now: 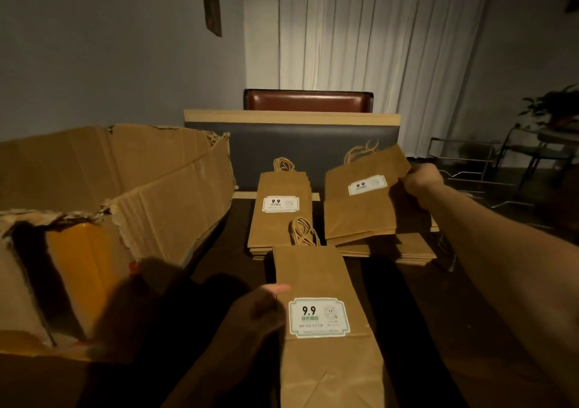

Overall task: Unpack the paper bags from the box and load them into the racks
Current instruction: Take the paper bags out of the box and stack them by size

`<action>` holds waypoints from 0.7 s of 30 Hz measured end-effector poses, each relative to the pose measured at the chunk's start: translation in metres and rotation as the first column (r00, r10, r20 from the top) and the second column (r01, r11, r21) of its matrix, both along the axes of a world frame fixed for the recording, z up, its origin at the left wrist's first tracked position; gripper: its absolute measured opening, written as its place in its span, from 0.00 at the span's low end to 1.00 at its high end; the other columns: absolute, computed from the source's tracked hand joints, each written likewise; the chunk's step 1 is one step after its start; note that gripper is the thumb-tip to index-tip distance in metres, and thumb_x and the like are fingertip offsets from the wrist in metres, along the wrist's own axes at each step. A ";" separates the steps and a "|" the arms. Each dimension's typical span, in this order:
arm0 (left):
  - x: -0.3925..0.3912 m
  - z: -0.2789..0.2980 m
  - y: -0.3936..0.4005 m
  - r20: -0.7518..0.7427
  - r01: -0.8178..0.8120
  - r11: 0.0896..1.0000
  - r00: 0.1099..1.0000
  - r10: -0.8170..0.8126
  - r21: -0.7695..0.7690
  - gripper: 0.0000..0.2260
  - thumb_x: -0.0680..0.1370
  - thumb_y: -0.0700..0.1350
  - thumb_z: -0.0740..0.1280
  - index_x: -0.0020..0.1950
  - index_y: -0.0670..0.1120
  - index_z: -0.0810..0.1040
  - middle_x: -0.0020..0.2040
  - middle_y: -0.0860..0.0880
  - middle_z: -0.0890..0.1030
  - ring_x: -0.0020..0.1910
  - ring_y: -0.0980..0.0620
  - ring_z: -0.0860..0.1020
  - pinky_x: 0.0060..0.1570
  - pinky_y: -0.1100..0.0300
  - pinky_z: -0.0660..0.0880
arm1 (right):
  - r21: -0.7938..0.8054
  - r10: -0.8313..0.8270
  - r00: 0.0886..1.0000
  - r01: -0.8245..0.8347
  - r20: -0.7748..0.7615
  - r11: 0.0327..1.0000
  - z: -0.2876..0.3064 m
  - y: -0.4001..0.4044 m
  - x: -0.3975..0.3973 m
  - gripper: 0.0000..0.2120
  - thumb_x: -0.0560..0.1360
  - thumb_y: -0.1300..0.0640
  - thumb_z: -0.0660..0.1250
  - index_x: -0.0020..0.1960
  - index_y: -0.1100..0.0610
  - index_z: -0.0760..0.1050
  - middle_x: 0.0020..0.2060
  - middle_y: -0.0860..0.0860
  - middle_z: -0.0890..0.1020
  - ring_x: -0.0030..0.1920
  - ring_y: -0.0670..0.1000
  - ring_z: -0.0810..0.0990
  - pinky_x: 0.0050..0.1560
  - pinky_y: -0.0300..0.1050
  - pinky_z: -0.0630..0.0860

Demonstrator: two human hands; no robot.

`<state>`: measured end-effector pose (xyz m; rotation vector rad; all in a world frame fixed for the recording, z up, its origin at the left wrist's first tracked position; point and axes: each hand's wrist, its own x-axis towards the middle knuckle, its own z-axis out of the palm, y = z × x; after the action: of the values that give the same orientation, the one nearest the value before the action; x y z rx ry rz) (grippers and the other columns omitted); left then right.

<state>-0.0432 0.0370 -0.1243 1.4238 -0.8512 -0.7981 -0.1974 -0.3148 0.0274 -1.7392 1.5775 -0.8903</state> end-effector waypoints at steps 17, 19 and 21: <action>0.003 0.000 -0.004 -0.201 0.005 0.995 0.979 -0.025 -0.100 0.22 0.73 0.26 0.67 0.61 0.47 0.76 0.46 0.43 0.86 0.44 0.49 0.86 0.36 0.60 0.80 | -0.333 0.177 0.950 -0.259 -0.257 0.907 -0.064 0.064 0.003 0.10 0.80 0.53 0.65 0.60 0.55 0.73 0.53 0.54 0.80 0.51 0.53 0.80 0.51 0.51 0.80; 0.004 0.001 -0.001 -0.142 -0.016 0.994 0.990 0.000 -0.109 0.25 0.76 0.29 0.66 0.66 0.54 0.73 0.50 0.47 0.86 0.46 0.54 0.85 0.39 0.63 0.80 | -0.182 0.346 0.938 -0.345 -0.024 0.921 -0.075 0.129 -0.010 0.11 0.81 0.46 0.63 0.55 0.53 0.72 0.45 0.50 0.81 0.42 0.49 0.81 0.41 0.45 0.77; 0.005 0.002 0.001 -0.087 -0.001 0.995 0.996 -0.007 -0.097 0.27 0.78 0.33 0.66 0.69 0.60 0.68 0.54 0.51 0.84 0.49 0.58 0.84 0.44 0.63 0.80 | 0.082 0.441 0.851 -0.480 0.287 0.873 -0.092 0.188 -0.026 0.17 0.77 0.43 0.67 0.55 0.55 0.71 0.45 0.53 0.83 0.39 0.51 0.84 0.37 0.48 0.79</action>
<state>-0.0379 0.0383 -0.1218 1.2935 -0.8148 -0.8044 -0.2230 -0.1272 -0.0642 -1.7063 0.9641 -0.6992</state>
